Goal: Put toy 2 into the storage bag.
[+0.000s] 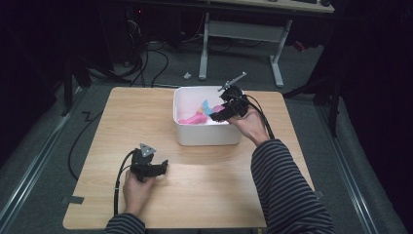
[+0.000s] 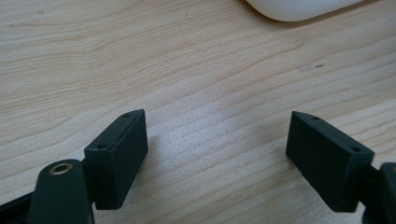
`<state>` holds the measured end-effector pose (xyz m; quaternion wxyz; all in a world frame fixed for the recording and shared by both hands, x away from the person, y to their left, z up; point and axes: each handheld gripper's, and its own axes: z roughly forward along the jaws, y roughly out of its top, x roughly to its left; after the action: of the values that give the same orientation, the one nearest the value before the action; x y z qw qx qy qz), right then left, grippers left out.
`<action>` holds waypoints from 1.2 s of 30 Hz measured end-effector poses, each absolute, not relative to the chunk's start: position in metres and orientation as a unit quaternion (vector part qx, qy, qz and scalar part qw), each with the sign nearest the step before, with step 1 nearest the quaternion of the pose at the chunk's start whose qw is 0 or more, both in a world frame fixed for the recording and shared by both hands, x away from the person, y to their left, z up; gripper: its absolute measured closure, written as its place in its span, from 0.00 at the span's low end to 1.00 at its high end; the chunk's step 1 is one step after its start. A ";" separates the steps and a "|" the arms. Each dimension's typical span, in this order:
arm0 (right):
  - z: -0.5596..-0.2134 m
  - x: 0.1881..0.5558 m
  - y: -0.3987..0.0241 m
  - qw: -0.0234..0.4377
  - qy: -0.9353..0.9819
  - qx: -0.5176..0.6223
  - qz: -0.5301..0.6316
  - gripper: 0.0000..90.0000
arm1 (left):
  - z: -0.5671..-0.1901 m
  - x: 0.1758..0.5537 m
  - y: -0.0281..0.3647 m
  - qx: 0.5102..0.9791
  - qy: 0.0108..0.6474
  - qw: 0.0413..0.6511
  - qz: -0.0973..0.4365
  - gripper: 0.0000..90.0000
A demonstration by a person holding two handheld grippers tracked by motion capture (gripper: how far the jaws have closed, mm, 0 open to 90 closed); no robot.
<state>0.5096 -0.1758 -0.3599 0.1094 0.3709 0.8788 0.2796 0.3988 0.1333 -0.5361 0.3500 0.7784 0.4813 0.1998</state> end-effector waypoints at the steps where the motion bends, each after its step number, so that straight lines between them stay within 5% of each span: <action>1: -0.361 0.510 -0.176 0.106 0.879 0.368 0.284 0.34 | -0.536 0.399 0.133 0.779 0.481 0.349 0.200 0.23; 5: -0.359 0.509 -0.178 0.084 0.875 0.370 0.301 0.29 | -0.536 0.399 0.133 0.779 0.481 0.349 0.200 0.23; 28: -0.353 0.425 -0.264 0.162 0.810 0.431 0.363 0.36 | -0.536 0.399 0.133 0.781 0.479 0.347 0.202 0.23; 36: -0.389 0.392 -0.282 0.199 0.807 0.443 0.336 0.38 | -0.536 0.399 0.133 0.781 0.479 0.347 0.201 0.23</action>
<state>0.3918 -0.2822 -0.3889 0.1988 0.4427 0.8071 0.3363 0.3989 0.1329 -0.5360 0.3467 0.7808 0.4793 0.2012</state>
